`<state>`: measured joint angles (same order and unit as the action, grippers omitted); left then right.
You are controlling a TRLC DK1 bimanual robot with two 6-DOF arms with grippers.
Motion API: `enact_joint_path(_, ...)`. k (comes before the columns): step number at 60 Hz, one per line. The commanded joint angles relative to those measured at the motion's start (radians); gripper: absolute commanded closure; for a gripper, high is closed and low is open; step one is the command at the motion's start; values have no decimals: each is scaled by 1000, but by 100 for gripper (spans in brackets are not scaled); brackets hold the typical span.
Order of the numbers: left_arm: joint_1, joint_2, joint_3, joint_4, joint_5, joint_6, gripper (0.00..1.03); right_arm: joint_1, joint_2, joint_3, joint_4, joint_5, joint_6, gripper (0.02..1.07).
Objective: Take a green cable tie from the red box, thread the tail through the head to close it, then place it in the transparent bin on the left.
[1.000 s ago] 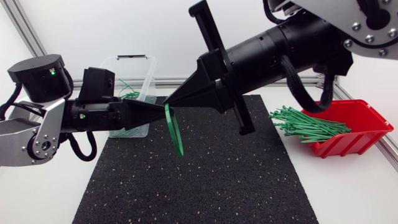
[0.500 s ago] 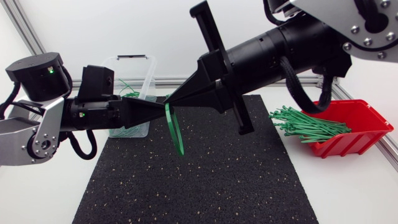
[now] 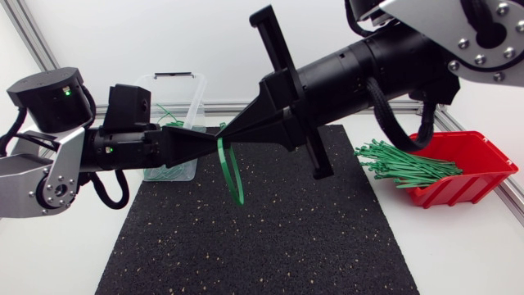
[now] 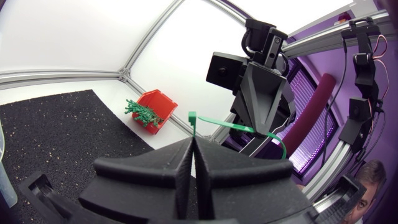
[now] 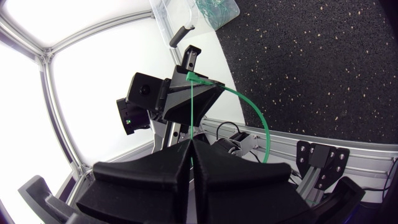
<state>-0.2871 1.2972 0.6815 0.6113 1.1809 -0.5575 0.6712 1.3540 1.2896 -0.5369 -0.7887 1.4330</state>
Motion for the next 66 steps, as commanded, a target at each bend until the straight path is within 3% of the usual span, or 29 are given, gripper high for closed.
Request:
enact_joint_path(1, -14, 8, 27, 19, 2, -27, 100, 2, 2, -26, 17, 0, 32, 102)
enact_joint_path(66, -1, 5, 32, 33, -4, -36, 100, 7, -24, -38, 26, 9, 33, 102)
